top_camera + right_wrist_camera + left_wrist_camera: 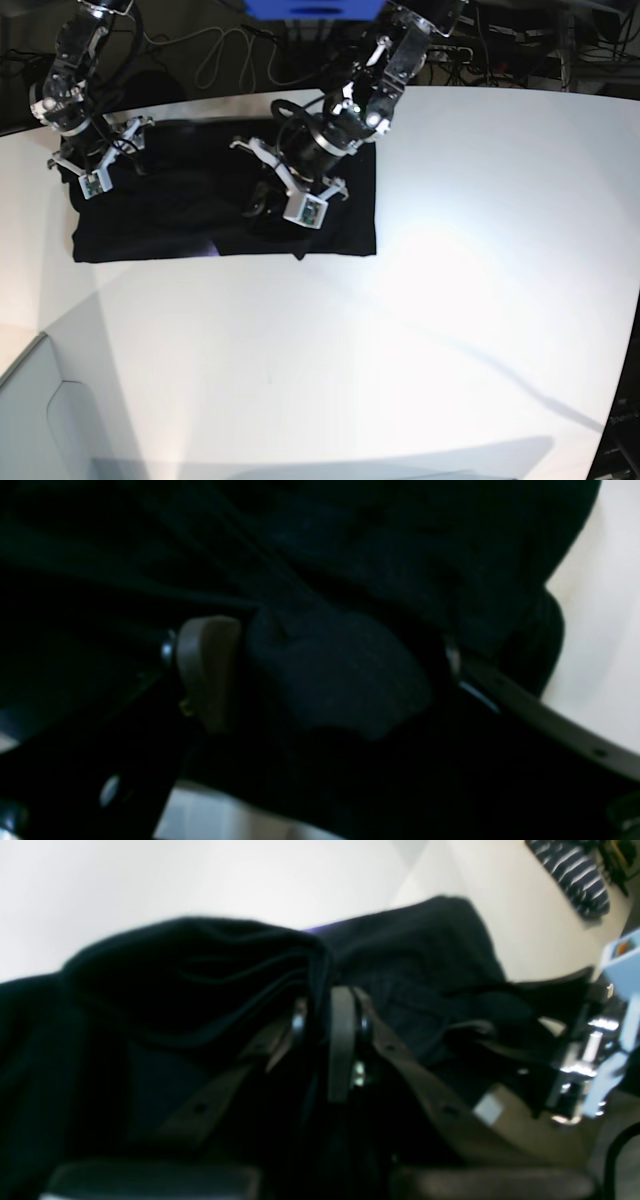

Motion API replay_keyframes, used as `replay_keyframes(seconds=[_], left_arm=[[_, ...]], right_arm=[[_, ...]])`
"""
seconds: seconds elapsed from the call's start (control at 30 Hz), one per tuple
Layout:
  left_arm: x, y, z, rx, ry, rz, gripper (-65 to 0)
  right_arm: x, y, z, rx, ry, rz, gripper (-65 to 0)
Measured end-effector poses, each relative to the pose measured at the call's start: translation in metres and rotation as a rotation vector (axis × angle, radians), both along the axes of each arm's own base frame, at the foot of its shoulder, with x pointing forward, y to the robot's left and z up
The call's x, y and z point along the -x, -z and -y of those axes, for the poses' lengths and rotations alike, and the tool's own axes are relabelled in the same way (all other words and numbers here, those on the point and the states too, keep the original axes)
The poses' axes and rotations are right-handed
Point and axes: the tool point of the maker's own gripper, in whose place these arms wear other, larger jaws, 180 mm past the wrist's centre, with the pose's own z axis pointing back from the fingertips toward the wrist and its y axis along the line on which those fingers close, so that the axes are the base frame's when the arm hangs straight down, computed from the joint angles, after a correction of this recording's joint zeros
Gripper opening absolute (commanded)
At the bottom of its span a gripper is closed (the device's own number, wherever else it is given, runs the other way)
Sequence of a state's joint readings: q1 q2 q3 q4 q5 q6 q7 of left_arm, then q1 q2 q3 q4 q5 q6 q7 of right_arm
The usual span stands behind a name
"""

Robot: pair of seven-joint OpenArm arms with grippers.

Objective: Fold the T-shirt properly
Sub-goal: 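Fold the strip end held by the left gripper toward the right gripper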

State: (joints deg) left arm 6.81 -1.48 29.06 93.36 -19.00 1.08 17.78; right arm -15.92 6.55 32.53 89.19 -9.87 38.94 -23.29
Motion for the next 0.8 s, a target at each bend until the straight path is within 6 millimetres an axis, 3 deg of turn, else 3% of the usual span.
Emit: replay_keyframes(seconds=[0.23,0.5,0.8], left_arm=[[0.002,0.014,0.004,-0.018,0.013,-0.034,-65.0],[0.012,0.01,0.029,-0.013,0.095,-0.018,-65.0],[0.009,0.008,0.028,-0.012,0.093,-0.009,-65.0]], right_arm=[[0.0,-0.001,0.002,0.006,-0.007,0.001,-18.0],[0.0,-0.001,0.002,0.005,-0.005,-0.001,-18.0],[0.0,-0.001,0.002,0.005,-0.005,-0.001,-18.0]])
